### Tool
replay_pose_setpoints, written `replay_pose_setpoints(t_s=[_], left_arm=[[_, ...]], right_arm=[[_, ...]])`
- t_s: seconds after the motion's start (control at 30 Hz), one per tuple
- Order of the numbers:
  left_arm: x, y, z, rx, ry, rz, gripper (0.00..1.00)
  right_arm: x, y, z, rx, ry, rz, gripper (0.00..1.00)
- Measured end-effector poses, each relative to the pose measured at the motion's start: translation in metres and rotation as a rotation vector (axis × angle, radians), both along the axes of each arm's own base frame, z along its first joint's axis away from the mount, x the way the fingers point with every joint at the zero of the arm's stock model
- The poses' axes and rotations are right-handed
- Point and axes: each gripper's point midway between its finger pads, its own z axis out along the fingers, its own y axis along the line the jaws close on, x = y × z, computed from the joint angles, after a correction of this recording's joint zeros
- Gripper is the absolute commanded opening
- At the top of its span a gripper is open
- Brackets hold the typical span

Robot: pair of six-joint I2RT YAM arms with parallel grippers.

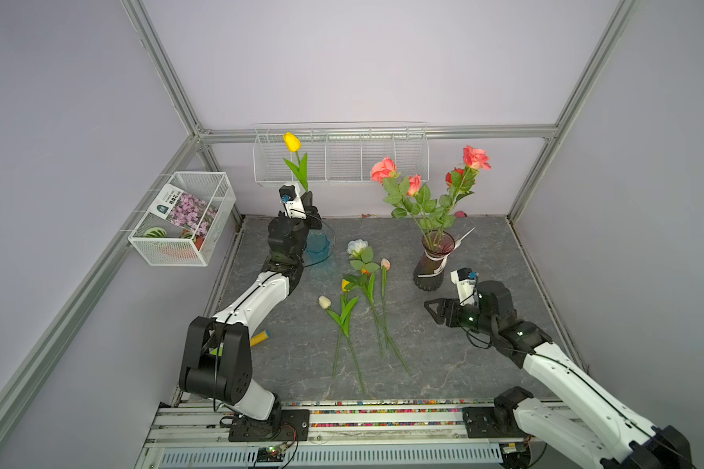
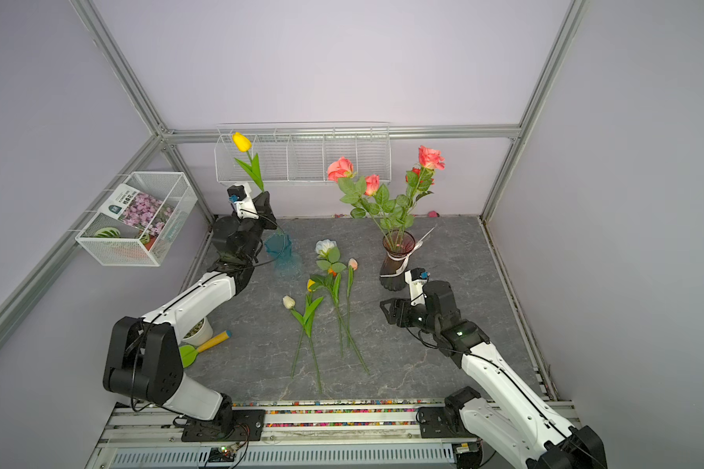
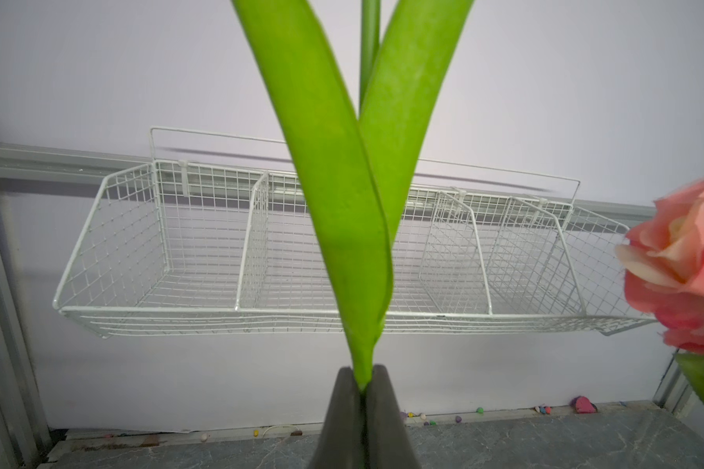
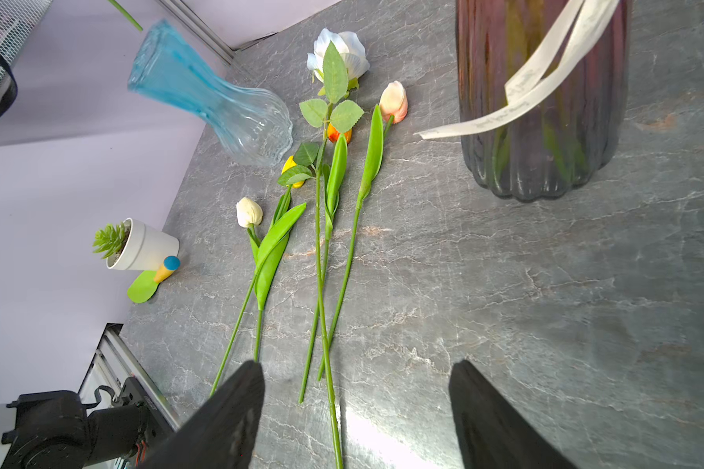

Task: Arrange the flowers in different vases according to their variety
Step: Insert the flower into the vase.

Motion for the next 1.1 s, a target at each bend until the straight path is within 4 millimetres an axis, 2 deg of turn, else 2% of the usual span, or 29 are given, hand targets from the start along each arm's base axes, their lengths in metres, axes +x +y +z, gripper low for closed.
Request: replay_pose_setpoints(t_s=[0.27, 0.37, 0.4, 0.43, 0.47, 0.5, 0.57, 0.77, 0.8, 0.9, 1.1], left_arm=[[-0.006, 0.003, -0.061, -0.001, 0.11, 0.0, 0.0], [-0.009, 0.003, -0.073, -0.011, 0.131, -0.002, 0.0], [-0.01, 0.004, -0.075, -0.017, 0.138, -0.002, 0.07], [-0.011, 0.004, -0.077, -0.022, 0.143, -0.003, 0.24], [-0.012, 0.004, -0.078, -0.032, 0.152, -0.004, 0.45], [-0.014, 0.005, -0.077, -0.037, 0.158, -0.005, 0.6], [-0.017, 0.006, -0.074, -0.05, 0.171, -0.008, 0.76], [-0.044, 0.008, -0.046, -0.114, 0.21, -0.035, 0.92], [-0.05, 0.008, -0.04, -0.125, 0.222, -0.042, 1.0], [-0.067, 0.006, -0.027, -0.162, 0.255, -0.059, 1.0], [-0.111, 0.009, -0.016, -0.273, 0.346, -0.073, 1.0]], right_arm=[[0.0, 0.003, -0.008, 0.001, 0.023, 0.014, 0.76], [-0.001, 0.004, -0.01, 0.006, 0.029, 0.019, 0.76], [-0.001, 0.004, -0.011, 0.007, 0.029, 0.02, 0.76], [-0.002, 0.005, -0.011, 0.009, 0.03, 0.021, 0.77], [-0.002, 0.005, -0.012, 0.011, 0.033, 0.021, 0.76], [-0.001, 0.005, -0.012, 0.011, 0.034, 0.022, 0.76], [-0.001, 0.007, -0.013, 0.011, 0.038, 0.025, 0.77], [-0.008, 0.027, -0.021, -0.014, 0.066, 0.09, 0.76], [-0.007, 0.032, -0.021, -0.021, 0.068, 0.102, 0.76], [-0.006, 0.046, -0.021, -0.042, 0.072, 0.138, 0.75], [-0.002, 0.077, -0.027, -0.11, 0.079, 0.219, 0.7]])
